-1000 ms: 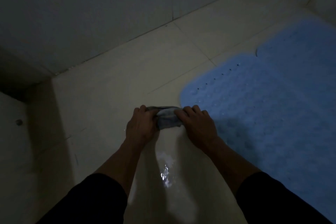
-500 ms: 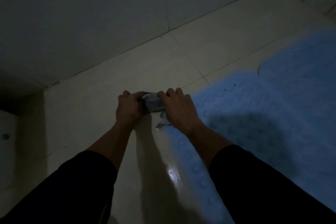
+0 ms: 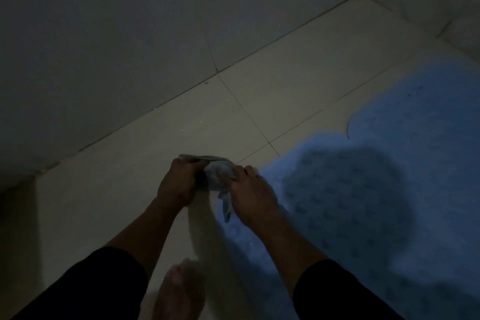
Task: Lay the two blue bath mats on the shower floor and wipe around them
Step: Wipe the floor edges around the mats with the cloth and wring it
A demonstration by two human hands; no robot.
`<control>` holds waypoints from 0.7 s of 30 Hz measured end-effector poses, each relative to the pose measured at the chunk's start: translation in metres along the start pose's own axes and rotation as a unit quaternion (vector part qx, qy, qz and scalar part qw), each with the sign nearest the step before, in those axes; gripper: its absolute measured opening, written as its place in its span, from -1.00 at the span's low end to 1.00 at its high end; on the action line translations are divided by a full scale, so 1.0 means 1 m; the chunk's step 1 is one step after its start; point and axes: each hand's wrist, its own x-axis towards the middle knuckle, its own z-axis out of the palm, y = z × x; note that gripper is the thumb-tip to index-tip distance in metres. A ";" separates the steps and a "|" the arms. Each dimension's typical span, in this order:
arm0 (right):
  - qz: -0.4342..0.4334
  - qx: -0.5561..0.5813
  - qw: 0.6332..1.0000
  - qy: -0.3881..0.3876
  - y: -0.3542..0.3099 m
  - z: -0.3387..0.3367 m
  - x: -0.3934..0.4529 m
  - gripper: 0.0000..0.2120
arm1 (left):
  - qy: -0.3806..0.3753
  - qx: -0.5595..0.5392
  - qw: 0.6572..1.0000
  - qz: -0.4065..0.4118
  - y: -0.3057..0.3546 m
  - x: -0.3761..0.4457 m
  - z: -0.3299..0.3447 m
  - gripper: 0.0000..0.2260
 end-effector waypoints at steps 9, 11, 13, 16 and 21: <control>0.151 0.068 0.980 0.114 0.052 -0.020 0.016 -0.50 | -0.045 0.033 0.992 0.111 0.019 0.125 0.017 -0.63; 0.182 0.061 0.973 0.131 0.066 -0.026 0.019 -0.53 | -0.050 0.043 0.989 0.132 0.021 0.157 0.030 -0.62; 0.214 0.058 0.964 0.144 0.081 -0.030 0.023 -0.54 | -0.048 0.054 0.986 0.153 0.046 0.172 0.024 -0.60; 0.242 0.043 0.957 0.153 0.104 -0.039 0.031 -0.57 | -0.050 0.057 0.981 0.179 0.087 0.186 0.007 -0.54; 0.302 0.032 0.936 0.177 0.130 -0.056 0.038 -0.51 | -0.064 0.070 0.974 0.208 0.128 0.224 0.006 -0.56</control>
